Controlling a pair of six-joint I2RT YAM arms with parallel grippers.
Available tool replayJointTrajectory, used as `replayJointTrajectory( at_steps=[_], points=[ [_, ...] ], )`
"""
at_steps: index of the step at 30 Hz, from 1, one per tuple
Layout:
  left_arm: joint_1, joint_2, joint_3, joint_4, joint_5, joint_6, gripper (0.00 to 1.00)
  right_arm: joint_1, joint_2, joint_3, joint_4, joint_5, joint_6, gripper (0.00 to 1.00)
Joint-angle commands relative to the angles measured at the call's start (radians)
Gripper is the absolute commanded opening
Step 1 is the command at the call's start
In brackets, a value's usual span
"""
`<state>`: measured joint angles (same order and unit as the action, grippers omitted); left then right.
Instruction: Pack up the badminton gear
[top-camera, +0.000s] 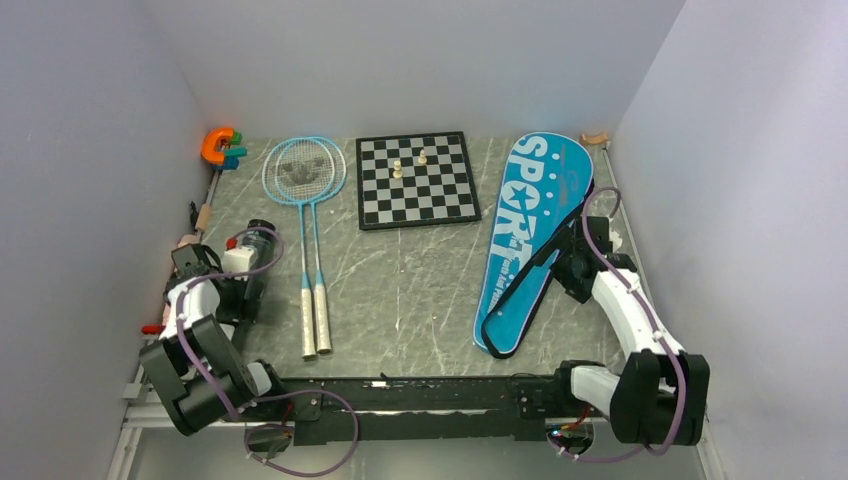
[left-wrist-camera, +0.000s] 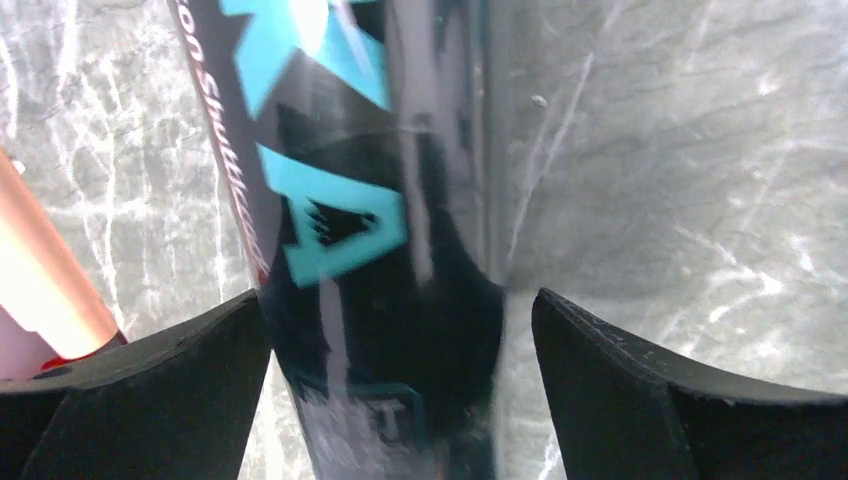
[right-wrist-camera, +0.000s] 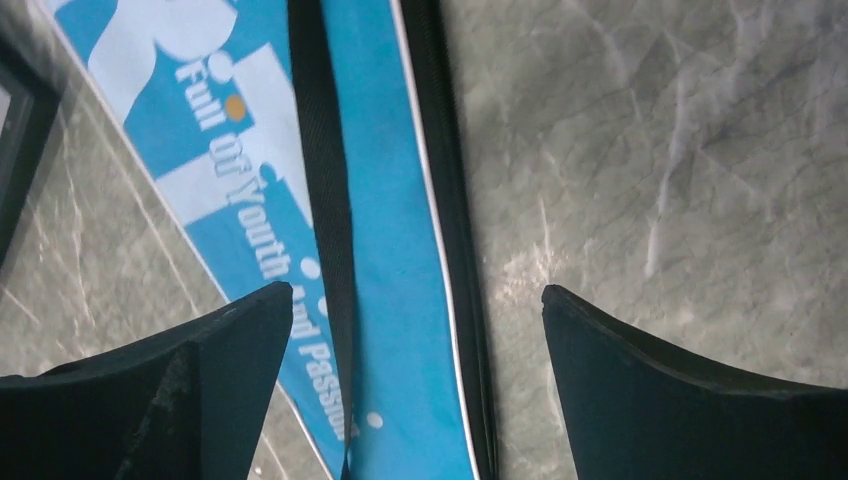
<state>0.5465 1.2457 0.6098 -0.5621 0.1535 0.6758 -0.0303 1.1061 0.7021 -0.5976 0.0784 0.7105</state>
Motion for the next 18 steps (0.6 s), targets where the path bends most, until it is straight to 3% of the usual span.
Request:
replayJointTrajectory(
  at_steps=[1,6,10,14,18],
  points=[
    [0.001,-0.121,0.063,-0.095,0.044,0.010,0.99,-0.047,0.065,-0.008,0.141,0.009,0.023,0.97],
    [-0.002,-0.262,0.253,-0.307,0.205,-0.007,0.99,-0.052,0.173,-0.003,0.228,-0.035,0.041,0.81],
    [-0.039,-0.343,0.414,-0.430,0.364,-0.045,0.99,-0.052,0.236,-0.011,0.274,-0.057,0.045,0.59],
    [-0.202,-0.374,0.501,-0.467,0.391,-0.119,0.99,-0.053,0.267,-0.015,0.294,-0.065,0.047,0.43],
    [-0.436,-0.392,0.528,-0.413,0.334,-0.229,0.99,-0.053,0.279,-0.015,0.296,-0.062,0.046,0.39]
  ],
)
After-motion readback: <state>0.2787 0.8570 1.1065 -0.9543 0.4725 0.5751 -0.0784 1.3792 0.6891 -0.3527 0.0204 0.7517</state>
